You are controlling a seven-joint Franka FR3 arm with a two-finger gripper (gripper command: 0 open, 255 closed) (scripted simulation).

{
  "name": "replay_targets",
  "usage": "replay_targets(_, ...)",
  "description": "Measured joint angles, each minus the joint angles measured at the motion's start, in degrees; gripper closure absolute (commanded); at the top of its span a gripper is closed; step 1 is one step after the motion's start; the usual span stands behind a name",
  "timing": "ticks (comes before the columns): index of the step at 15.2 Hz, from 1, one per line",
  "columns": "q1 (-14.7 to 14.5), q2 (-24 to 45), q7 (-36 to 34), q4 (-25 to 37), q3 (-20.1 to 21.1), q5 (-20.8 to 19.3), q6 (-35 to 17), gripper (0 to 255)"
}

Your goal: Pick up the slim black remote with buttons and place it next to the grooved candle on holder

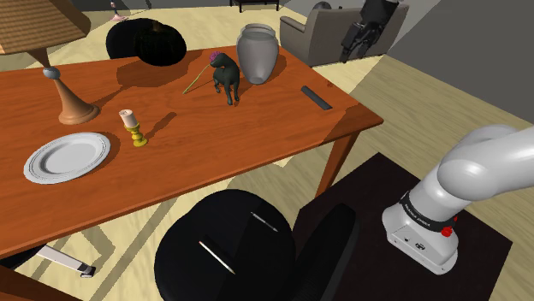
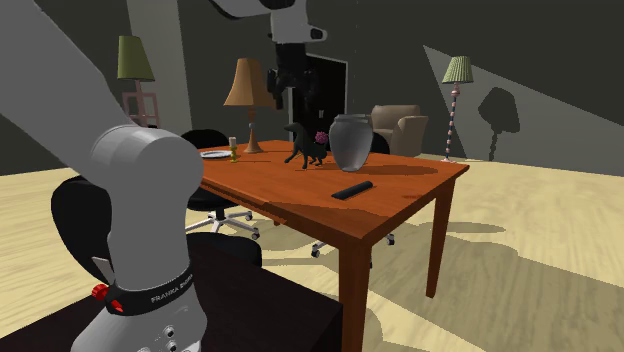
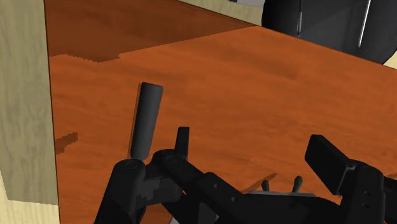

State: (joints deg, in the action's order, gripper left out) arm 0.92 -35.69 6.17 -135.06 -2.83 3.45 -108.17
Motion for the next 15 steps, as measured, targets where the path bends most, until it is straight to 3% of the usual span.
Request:
replay_targets(8, 2.2, 11.5, -1.4, -2.8, -0.6, -2.0, -15.8, 0)
replay_targets(15, 3.8, 25.0, -3.4, -0.7, -1.2, -3.6, -28.4, 0)
